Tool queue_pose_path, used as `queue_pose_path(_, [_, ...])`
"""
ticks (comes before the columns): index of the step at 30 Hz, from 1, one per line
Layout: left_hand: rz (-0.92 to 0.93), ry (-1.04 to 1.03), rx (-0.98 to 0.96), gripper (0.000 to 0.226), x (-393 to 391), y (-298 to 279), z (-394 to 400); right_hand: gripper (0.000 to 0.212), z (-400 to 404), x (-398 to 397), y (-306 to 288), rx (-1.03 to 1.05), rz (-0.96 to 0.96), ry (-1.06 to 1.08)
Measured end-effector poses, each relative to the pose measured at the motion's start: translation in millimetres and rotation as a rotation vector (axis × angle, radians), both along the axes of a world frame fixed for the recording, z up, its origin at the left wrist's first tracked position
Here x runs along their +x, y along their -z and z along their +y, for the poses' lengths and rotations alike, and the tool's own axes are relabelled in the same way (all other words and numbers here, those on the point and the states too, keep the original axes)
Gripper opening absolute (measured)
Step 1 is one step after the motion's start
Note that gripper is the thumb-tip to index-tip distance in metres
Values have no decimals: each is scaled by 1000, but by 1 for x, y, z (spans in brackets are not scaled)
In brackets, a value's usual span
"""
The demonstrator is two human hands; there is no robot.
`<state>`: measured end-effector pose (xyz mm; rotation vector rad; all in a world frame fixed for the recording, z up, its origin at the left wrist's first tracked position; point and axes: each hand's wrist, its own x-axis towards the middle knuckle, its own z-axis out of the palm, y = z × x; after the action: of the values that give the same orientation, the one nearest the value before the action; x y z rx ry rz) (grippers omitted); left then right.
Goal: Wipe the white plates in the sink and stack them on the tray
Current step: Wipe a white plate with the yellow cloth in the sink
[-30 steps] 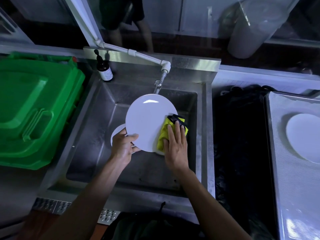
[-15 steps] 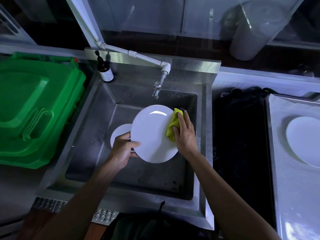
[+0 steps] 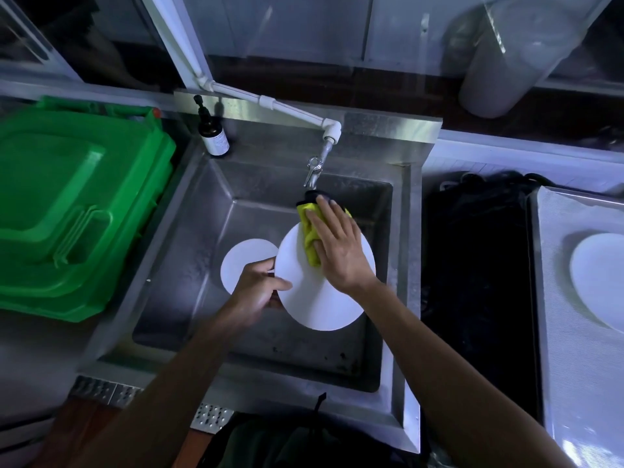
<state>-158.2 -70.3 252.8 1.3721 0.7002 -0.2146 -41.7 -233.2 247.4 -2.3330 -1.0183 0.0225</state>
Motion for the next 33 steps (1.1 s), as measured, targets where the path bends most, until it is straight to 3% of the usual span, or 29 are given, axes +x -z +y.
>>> queue_pose_path(4, [21, 17, 11, 38, -1, 3, 0, 54, 11, -14, -3, 24, -46, -155])
queue_pose_path(8, [10, 30, 45, 31, -2, 4, 2, 71, 18, -27, -2, -20, -22, -256])
queue_pose_path(13, [33, 24, 54, 32, -6, 4, 4, 67, 18, -22, 1, -40, -28, -275])
queue_pose_path(18, [29, -21, 31, 46, -13, 2, 7, 52, 18, 2, 4, -80, 14, -129])
queue_pose_path(33, [-92, -258, -15, 44, -10, -6, -2, 56, 2, 15, 21, -34, 169, 262])
